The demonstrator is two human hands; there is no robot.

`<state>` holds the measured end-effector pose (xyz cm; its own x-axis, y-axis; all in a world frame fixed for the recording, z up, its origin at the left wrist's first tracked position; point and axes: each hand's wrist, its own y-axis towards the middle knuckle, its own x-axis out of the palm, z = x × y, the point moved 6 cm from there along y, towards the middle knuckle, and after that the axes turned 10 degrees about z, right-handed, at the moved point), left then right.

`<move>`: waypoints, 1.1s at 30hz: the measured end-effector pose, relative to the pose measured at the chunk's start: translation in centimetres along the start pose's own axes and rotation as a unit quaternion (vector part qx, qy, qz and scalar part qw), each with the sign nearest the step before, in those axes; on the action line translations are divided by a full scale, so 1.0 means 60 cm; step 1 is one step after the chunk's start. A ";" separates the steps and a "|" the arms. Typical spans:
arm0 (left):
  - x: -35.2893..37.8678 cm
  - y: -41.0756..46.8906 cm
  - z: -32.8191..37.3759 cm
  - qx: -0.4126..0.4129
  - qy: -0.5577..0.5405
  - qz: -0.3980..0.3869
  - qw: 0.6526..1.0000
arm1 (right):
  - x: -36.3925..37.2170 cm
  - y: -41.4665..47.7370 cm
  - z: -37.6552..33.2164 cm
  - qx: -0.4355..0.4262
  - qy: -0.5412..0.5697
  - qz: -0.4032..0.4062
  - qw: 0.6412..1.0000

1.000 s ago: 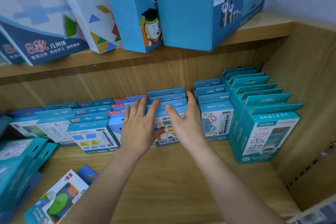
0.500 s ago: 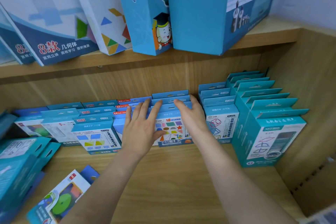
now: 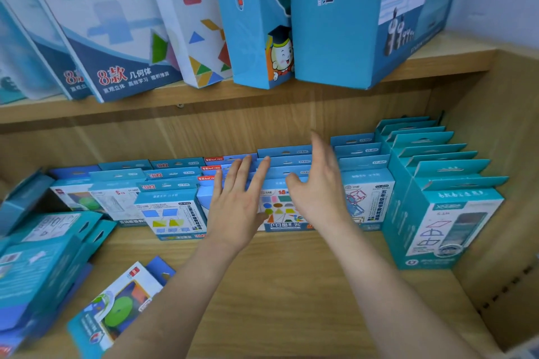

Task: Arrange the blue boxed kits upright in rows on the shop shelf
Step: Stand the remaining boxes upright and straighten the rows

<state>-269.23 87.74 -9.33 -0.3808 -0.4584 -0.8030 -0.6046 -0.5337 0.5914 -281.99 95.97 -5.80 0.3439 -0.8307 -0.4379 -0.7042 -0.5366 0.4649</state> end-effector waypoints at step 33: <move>-0.076 -0.338 -0.192 -0.337 -0.157 -0.123 0.920 | 0.152 -0.264 -0.005 0.027 0.021 -0.350 0.936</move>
<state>-247.16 92.46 -16.83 -0.5367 -0.0933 -0.8386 -0.1695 -0.9617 0.2154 -267.53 96.85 -16.92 0.7553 -0.2847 -0.5903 -0.3277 -0.9441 0.0360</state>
